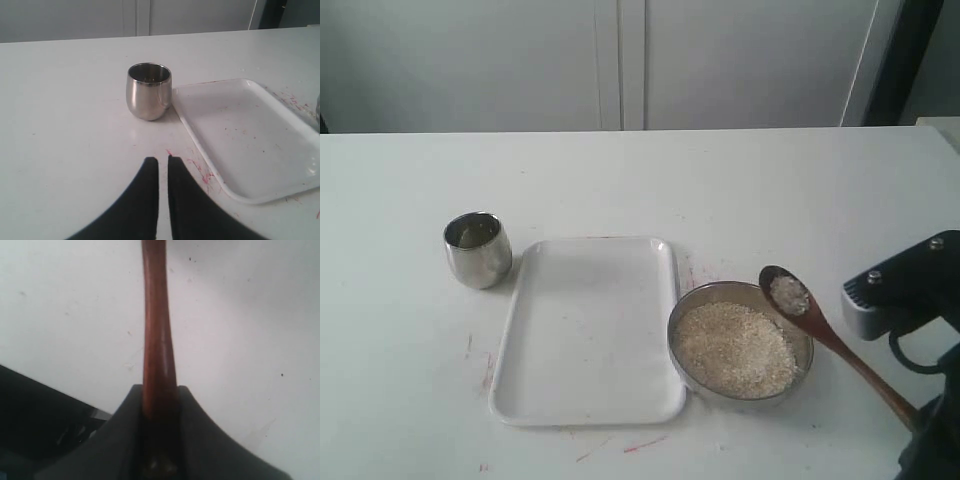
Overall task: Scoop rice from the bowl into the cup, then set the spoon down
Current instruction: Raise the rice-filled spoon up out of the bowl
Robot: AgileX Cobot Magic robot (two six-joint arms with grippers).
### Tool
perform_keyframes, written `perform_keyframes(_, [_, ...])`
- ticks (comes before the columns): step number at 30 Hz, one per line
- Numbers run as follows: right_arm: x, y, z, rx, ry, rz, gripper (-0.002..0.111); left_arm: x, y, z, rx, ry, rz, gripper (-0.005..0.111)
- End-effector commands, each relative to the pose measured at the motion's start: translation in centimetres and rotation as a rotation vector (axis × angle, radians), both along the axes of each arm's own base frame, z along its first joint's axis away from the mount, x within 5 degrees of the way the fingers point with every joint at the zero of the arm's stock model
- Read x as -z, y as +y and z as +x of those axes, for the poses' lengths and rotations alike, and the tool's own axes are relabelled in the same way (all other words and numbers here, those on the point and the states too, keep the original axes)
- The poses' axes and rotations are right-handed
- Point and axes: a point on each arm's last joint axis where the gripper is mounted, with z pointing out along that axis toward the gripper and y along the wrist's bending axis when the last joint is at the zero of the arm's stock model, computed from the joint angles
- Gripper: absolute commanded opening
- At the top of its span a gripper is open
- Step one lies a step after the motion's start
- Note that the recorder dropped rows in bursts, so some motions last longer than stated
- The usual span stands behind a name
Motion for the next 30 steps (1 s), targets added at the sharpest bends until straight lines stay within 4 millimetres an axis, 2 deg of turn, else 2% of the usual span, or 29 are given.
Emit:
perform_keyframes(1, [-0.1,-0.2,-0.4,0.020,0.009,0.017,0.000,-0.2,0.0,0.0,0.001,-0.007,-0.014,0.014])
perform_keyframes(8, [-0.9,0.3,-0.1,-0.030,-0.017,0.052,0.000,-0.2,0.0,0.0,0.001,-0.007,-0.014,0.014])
perform_keyframes(16, [-4.2,1.8,0.8,-0.072,-0.043,0.150,0.000,-0.2,0.0,0.0,0.001,-0.007,-0.014,0.014])
perform_keyframes(23, [-6.9,4.1,4.4,-0.071,-0.074,0.172,0.000,-0.2,0.0,0.0,0.001,-0.007,-0.014,0.014])
perform_keyframes(30, [-8.1,6.9,8.8,-0.075,-0.130,0.086,0.000,-0.2,0.0,0.0,0.001,-0.007,-0.014,0.014])
